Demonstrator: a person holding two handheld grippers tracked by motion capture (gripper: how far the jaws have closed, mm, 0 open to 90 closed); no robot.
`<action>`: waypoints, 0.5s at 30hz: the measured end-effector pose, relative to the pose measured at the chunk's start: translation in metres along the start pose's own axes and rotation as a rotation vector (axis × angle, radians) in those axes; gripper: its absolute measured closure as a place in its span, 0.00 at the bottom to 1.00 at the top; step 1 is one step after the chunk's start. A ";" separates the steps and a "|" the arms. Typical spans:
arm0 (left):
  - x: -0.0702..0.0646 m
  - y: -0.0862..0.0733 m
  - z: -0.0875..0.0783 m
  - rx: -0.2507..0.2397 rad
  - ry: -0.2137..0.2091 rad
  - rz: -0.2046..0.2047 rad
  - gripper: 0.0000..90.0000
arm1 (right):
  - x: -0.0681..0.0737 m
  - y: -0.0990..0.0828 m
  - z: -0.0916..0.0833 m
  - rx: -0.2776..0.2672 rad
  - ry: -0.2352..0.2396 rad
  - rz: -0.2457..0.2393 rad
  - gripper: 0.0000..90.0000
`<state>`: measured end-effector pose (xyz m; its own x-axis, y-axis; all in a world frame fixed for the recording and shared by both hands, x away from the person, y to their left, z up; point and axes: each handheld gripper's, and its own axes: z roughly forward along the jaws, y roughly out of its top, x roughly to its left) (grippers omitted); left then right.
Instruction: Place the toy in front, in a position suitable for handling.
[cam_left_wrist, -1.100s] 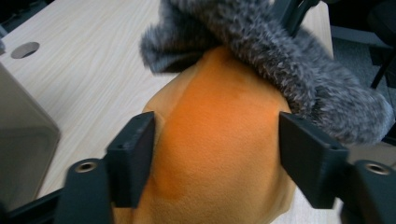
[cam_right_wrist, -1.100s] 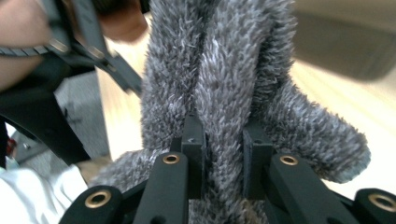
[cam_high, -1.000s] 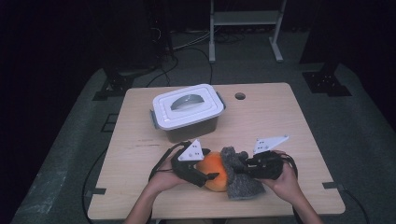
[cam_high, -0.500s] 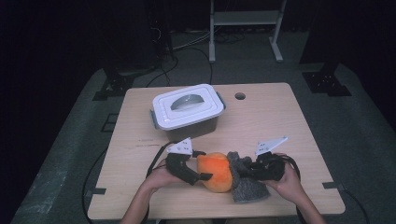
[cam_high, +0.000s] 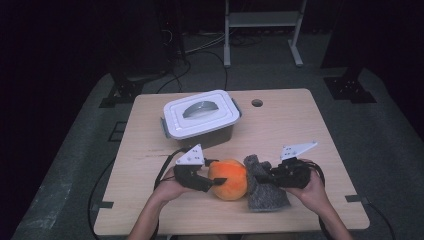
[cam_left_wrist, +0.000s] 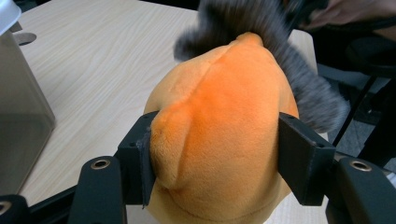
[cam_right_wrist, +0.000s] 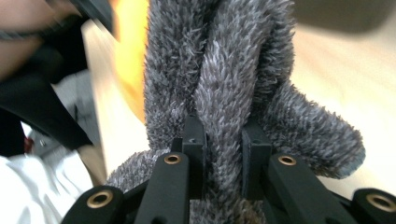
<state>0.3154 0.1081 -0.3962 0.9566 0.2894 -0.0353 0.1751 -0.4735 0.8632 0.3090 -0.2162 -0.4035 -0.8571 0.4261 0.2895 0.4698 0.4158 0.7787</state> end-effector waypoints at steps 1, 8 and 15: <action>-0.001 0.001 0.001 0.002 0.002 0.003 0.41 | 0.004 0.003 -0.002 -0.025 0.004 -0.007 0.84; -0.015 0.006 0.015 0.010 0.030 0.071 0.35 | 0.029 0.021 -0.008 -0.078 -0.008 -0.088 0.83; -0.008 -0.001 0.020 0.030 -0.014 0.033 0.10 | 0.020 0.009 0.001 -0.013 -0.018 -0.070 0.83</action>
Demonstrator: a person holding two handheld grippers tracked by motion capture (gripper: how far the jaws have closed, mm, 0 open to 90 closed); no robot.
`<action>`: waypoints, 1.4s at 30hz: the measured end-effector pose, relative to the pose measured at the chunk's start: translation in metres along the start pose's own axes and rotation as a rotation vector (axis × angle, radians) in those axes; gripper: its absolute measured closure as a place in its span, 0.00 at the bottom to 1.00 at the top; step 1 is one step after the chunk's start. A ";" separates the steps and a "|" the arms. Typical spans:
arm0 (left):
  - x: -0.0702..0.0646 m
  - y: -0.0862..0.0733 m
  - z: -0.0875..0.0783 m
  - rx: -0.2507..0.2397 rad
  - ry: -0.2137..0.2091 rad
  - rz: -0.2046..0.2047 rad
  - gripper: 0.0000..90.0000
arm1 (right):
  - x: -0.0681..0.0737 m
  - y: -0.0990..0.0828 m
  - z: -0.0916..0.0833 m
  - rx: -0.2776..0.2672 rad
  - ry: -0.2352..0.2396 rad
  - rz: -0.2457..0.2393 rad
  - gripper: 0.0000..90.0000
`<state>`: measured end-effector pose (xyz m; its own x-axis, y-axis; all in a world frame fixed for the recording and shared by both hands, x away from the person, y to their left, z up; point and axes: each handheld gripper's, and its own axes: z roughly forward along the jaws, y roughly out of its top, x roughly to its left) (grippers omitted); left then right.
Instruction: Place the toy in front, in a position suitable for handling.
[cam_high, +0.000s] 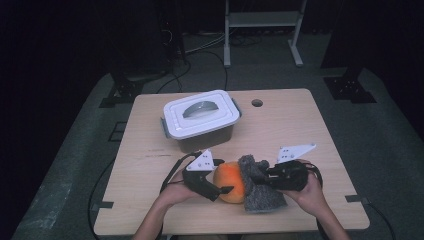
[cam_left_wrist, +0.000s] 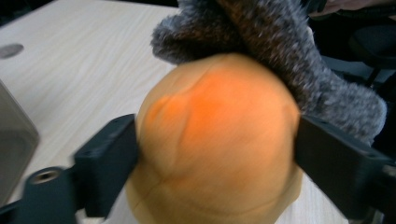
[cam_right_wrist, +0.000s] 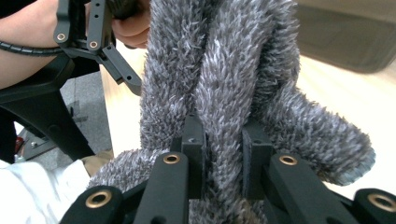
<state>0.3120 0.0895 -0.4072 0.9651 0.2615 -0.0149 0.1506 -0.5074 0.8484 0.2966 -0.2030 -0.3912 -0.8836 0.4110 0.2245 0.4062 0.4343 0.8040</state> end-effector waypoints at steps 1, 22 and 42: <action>0.003 -0.003 0.001 0.003 -0.022 -0.018 0.10 | -0.001 -0.001 0.000 0.001 0.004 -0.002 0.83; -0.014 0.004 -0.002 0.023 0.012 0.127 0.41 | 0.005 0.007 -0.011 -0.053 0.036 -0.019 0.83; -0.010 0.003 -0.005 0.000 0.013 0.093 0.42 | 0.003 0.001 -0.006 -0.005 0.012 -0.024 0.83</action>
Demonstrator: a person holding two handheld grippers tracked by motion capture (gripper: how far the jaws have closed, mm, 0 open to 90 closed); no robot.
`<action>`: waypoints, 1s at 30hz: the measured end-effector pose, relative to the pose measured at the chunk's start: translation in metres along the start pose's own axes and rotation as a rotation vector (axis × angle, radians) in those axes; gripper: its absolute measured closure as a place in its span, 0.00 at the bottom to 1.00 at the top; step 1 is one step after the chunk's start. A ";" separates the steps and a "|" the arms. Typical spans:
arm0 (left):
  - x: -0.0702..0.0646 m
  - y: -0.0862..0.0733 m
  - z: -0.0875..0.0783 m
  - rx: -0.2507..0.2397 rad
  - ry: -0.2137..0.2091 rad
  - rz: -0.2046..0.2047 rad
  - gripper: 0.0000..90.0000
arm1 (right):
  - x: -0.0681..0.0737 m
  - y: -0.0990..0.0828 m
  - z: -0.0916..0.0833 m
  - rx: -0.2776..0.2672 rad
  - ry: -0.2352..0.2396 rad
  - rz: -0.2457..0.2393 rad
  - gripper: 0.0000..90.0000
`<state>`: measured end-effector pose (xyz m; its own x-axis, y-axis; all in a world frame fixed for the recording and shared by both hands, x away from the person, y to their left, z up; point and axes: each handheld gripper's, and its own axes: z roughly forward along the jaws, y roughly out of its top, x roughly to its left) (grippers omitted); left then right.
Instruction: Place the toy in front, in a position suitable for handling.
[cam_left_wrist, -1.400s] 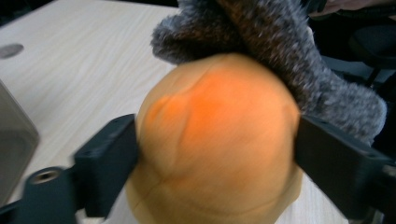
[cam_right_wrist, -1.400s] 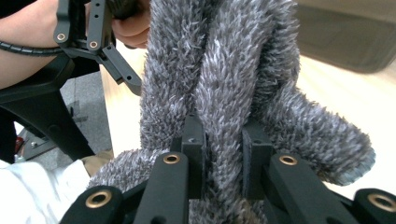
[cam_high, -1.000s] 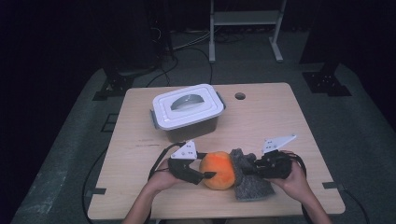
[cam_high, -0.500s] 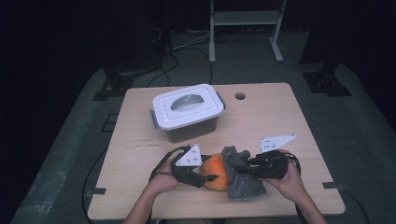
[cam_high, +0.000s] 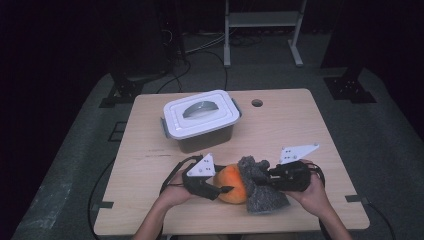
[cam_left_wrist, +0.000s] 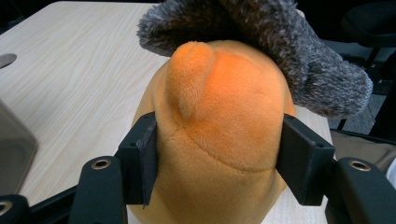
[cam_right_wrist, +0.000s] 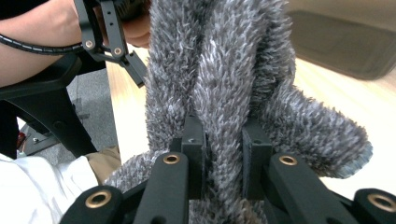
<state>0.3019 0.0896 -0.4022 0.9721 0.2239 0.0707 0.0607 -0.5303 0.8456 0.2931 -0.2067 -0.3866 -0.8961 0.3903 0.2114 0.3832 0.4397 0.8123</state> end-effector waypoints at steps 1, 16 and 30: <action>0.001 0.000 -0.001 -0.001 0.005 -0.009 0.42 | -0.002 -0.002 0.001 -0.003 0.003 0.007 0.83; -0.007 0.004 0.010 0.003 0.005 -0.006 0.41 | 0.003 0.005 0.002 -0.020 -0.010 0.000 0.83; -0.006 0.002 0.013 -0.010 -0.002 -0.010 0.41 | -0.005 0.000 0.003 -0.030 0.004 0.023 0.83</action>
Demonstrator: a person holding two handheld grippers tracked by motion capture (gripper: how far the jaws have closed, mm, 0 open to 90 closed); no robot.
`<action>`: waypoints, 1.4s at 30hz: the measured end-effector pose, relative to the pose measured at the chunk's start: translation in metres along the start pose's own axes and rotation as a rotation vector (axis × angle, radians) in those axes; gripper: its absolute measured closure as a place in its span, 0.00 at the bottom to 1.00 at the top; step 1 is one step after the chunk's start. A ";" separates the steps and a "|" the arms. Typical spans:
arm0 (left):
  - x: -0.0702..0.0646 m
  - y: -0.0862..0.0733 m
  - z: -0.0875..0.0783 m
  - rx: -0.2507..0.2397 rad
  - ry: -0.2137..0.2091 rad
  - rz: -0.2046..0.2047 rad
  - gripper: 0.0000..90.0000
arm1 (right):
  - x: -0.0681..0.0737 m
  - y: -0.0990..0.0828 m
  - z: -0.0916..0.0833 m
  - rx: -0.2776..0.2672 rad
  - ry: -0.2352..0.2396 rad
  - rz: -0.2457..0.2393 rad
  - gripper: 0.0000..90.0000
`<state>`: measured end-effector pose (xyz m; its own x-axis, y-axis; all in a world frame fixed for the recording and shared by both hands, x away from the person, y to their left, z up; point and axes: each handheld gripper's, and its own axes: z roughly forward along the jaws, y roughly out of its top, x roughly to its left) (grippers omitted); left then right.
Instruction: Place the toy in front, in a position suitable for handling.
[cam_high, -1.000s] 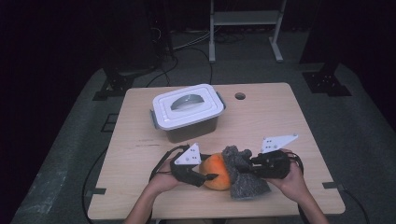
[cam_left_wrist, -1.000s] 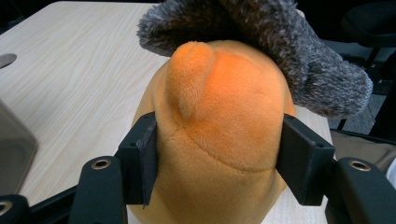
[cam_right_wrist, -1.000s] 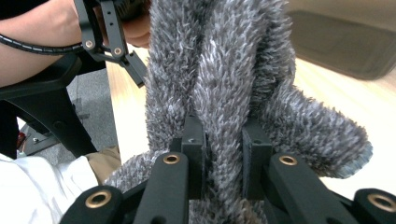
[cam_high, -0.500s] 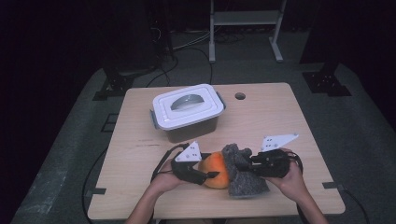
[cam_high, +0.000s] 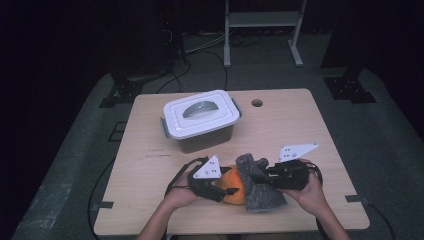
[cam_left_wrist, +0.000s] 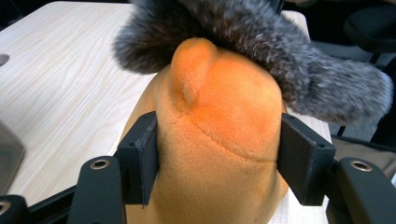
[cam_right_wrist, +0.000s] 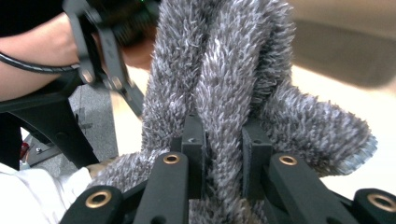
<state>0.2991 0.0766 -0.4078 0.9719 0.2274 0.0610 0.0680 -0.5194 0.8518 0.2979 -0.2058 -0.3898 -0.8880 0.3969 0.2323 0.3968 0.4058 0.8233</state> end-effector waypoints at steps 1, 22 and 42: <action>0.000 -0.001 0.000 -0.005 0.001 -0.006 0.41 | -0.003 -0.003 0.000 0.009 -0.004 0.013 0.83; 0.004 -0.002 0.005 -0.006 0.023 -0.061 0.40 | -0.003 -0.002 -0.006 -0.001 -0.037 -0.002 0.83; 0.001 0.000 0.007 -0.004 -0.021 -0.034 0.19 | -0.002 -0.004 -0.005 0.044 0.068 -0.025 0.83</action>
<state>0.3018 0.0707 -0.4113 0.9736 0.2274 0.0212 0.1001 -0.5085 0.8552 0.2965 -0.2118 -0.3912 -0.9109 0.3299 0.2478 0.3827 0.4512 0.8062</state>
